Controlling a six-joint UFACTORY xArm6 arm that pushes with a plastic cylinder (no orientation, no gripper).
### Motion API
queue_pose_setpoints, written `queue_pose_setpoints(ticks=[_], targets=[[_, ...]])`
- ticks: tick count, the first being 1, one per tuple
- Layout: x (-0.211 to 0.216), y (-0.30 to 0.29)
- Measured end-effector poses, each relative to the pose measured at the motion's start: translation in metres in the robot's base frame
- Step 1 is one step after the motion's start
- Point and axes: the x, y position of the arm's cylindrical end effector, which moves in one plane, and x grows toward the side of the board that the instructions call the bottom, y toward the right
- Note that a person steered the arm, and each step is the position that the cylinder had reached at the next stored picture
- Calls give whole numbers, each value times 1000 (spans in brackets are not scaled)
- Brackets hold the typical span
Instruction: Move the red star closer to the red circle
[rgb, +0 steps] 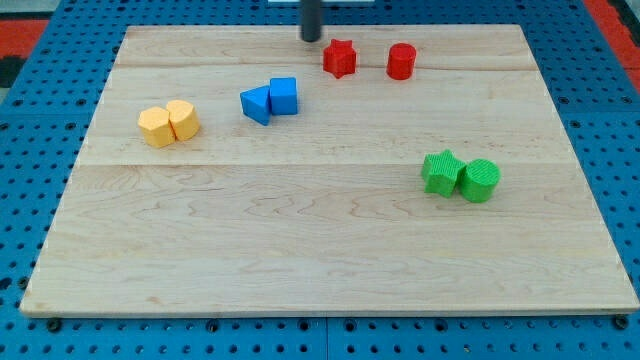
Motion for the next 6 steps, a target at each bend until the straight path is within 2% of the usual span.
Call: queue_pose_setpoints(ticks=[1,3,4,5,6], targets=[[19,2],[53,70],[60,74],[86,83],[91,113]])
